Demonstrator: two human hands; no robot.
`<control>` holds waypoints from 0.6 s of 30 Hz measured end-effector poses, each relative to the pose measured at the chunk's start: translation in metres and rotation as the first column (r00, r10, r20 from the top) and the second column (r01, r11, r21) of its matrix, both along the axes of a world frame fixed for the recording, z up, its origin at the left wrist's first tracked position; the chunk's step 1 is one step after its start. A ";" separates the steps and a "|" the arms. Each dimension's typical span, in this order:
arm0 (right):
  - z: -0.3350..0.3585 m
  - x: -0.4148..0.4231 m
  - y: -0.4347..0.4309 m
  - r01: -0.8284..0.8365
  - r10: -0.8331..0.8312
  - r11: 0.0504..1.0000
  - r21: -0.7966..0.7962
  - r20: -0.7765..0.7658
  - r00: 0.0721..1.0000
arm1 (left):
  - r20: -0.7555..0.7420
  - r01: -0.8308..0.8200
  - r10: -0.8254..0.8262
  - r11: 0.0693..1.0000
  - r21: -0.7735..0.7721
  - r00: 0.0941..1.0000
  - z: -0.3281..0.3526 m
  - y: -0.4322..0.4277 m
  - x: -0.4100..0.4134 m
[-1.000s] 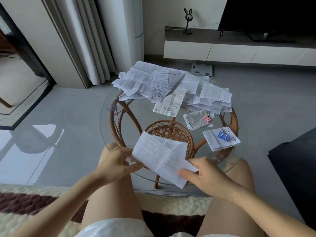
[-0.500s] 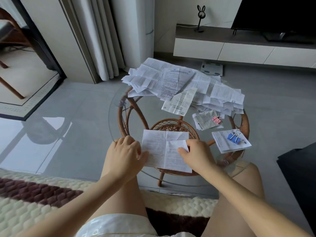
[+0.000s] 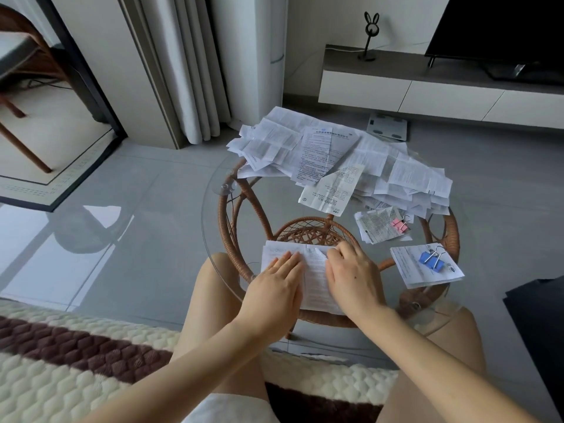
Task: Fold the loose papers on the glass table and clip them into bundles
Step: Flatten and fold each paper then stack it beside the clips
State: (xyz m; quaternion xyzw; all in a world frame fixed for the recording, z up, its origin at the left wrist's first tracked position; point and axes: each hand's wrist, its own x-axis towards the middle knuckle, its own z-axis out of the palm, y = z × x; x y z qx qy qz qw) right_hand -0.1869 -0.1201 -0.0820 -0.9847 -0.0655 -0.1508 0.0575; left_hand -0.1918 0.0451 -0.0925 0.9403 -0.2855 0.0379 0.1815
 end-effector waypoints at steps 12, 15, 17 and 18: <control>-0.008 0.005 -0.003 -0.013 0.009 0.996 0.086 0.045 0.999 | 0.070 0.024 -0.034 0.991 0.133 0.997 -0.018 0.001 0.004; -0.009 0.006 -0.003 -0.011 0.006 0.996 0.089 0.061 0.998 | 0.074 0.024 -0.035 0.989 0.145 0.997 -0.018 0.000 0.004; -0.010 0.006 -0.003 -0.008 0.003 0.997 0.079 0.065 0.998 | 0.067 0.020 -0.030 0.988 0.155 0.997 -0.017 0.000 0.003; -0.010 0.006 -0.003 -0.003 -0.002 0.997 0.075 0.069 0.998 | 0.064 0.017 -0.027 0.988 0.156 0.998 -0.016 0.000 0.003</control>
